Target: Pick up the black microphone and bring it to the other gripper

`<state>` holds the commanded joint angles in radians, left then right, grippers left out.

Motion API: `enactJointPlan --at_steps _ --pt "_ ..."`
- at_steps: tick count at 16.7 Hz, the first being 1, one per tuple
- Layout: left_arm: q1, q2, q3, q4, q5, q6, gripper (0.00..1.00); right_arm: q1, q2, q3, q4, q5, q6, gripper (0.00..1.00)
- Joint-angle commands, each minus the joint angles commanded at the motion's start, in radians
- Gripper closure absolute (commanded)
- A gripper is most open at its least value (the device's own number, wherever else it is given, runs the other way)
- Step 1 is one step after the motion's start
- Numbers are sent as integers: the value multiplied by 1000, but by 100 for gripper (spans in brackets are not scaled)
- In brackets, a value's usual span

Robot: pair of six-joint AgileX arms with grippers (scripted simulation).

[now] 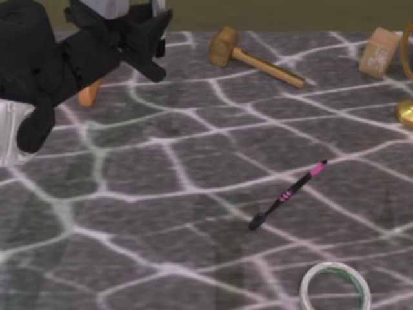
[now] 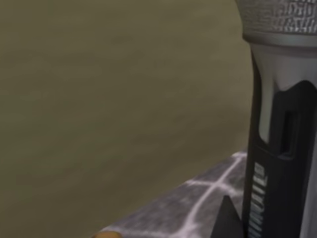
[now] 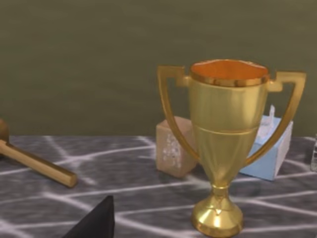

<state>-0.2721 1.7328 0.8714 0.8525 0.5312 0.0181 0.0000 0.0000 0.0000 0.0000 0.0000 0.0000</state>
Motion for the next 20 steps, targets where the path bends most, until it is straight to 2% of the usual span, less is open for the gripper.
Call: enactJointPlan --at_steps 2,4,10,12,14,20 --pt "-8 2 4 -3 -5 0 100 0 0 0 0 0 0 0" --pt "-43 -19 -3 -7 -42 -1 100 0 0 0 0 0 0 0" --pt "-270 -155 -56 -42 -289 -13 100 0 0 0 0 0 0 0" --pt "-335 -197 -71 -51 -355 -16 100 0 0 0 0 0 0 0" --pt "-360 -217 -77 -55 -380 -17 100 0 0 0 0 0 0 0" --pt "-360 -216 -76 -55 -379 -17 100 0 0 0 0 0 0 0"
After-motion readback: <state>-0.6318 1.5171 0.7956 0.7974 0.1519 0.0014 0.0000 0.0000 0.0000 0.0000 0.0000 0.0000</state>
